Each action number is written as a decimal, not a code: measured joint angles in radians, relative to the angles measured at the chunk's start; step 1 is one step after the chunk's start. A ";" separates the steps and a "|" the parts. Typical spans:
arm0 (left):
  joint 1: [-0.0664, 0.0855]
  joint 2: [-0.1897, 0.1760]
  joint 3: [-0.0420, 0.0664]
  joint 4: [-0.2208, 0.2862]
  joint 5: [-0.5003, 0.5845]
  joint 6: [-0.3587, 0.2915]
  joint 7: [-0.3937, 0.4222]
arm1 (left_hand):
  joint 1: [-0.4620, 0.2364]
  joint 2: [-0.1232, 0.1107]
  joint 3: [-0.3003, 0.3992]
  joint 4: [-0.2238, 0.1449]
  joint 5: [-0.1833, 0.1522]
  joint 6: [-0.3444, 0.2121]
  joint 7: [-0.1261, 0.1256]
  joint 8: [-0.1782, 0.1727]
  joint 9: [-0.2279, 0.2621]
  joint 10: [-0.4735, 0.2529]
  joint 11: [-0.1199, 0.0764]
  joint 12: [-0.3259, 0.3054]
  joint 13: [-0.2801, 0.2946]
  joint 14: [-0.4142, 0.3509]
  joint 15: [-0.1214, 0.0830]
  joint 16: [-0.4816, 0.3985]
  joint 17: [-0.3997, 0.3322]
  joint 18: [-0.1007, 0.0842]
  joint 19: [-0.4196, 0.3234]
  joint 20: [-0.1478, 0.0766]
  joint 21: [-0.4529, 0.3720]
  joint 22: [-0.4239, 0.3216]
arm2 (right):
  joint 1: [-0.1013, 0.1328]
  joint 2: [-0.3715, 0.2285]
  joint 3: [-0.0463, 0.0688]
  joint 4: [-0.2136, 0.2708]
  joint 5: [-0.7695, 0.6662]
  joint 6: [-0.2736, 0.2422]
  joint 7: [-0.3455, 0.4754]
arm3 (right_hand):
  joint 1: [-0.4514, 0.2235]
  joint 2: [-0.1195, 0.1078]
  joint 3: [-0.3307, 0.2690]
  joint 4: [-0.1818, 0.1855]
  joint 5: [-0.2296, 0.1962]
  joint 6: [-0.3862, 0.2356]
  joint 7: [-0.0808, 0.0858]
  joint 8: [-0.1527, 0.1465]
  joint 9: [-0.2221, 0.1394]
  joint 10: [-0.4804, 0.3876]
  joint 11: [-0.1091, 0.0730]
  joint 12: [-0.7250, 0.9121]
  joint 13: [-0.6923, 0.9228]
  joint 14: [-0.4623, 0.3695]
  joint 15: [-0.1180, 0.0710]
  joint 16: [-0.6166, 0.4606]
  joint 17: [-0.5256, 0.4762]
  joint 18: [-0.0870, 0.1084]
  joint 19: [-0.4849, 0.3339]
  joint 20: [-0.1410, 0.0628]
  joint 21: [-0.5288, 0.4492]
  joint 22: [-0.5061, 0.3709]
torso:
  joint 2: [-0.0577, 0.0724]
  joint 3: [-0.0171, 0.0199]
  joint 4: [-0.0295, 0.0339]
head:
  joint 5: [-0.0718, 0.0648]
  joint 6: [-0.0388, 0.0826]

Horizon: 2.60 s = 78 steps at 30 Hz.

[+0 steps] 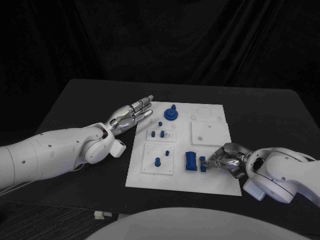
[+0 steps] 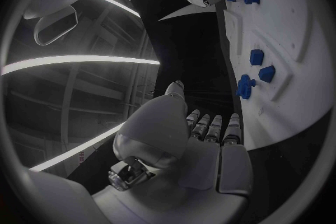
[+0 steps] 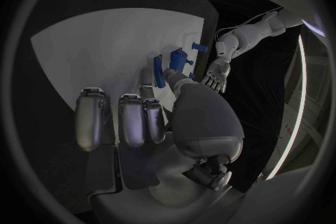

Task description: Assemble the parts on the task board

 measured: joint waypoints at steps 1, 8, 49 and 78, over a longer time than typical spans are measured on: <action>0.000 0.000 0.000 0.000 0.000 0.000 0.000 | 0.000 0.000 0.000 0.000 0.001 0.000 0.000 0.000 0.000 0.000 0.000 0.000 0.000 0.000 0.000 0.000 0.000 0.000 0.000 0.000 0.000 0.000 | 0.000 0.000 0.000 0.000 -0.001 0.000 0.000 | 0.000 0.000 -0.007 0.001 -0.011 -0.001 0.001 0.000 0.000 0.000 0.000 0.000 0.000 0.000 0.000 -0.001 0.000 0.000 0.003 0.003 -0.005 0.000 | 0.000 0.0000 -0.0001 | 0.000 0.000; 0.000 -0.002 0.000 0.000 0.000 0.003 -0.001 | 0.000 0.000 0.000 0.000 0.004 0.001 0.001 0.000 0.000 0.000 0.000 0.000 0.000 0.000 0.000 0.000 0.000 0.000 0.000 0.000 0.000 0.000 | 0.000 -0.015 -0.001 0.006 -0.048 -0.018 0.027 | -0.021 -0.004 -0.052 0.025 -0.101 -0.021 0.010 -0.005 0.002 -0.001 0.006 0.000 0.000 -0.001 0.006 -0.004 0.000 0.000 0.003 0.003 -0.002 0.000 | -0.001 -0.0001 -0.0008 | 0.005 0.000; -0.003 -0.011 0.000 -0.002 0.000 0.007 0.000 | 0.004 -0.004 0.010 -0.010 0.015 0.007 0.007 0.000 0.001 0.000 0.000 0.000 0.000 0.000 0.007 0.000 0.000 0.000 0.004 0.004 0.000 0.000 | -0.076 -0.065 -0.003 -0.005 -0.492 -0.097 0.428 | 0.113 -0.017 -0.169 0.120 -0.235 -0.165 0.025 -0.146 -0.178 0.000 0.010 0.000 0.000 0.001 0.011 0.033 0.000 0.000 0.003 0.014 0.082 -0.001 | 0.001 -0.0003 -0.0011 | 0.003 0.000; -0.005 -0.010 0.000 -0.003 0.000 0.011 -0.003 | 0.012 -0.004 0.015 -0.015 0.023 0.007 0.007 0.000 0.001 0.000 0.000 0.000 -0.001 0.000 0.007 0.000 0.001 0.000 0.004 0.004 0.000 0.001 | -0.085 -0.058 -0.003 -0.017 -0.629 -0.055 0.339 | 0.070 0.001 -0.206 0.135 -0.235 -0.386 -0.036 -0.260 -0.379 -0.001 -0.035 -0.020 0.000 0.000 -0.022 0.012 0.000 0.000 0.003 -0.011 0.034 0.000 | -0.001 0.0000 -0.0007 | 0.002 0.000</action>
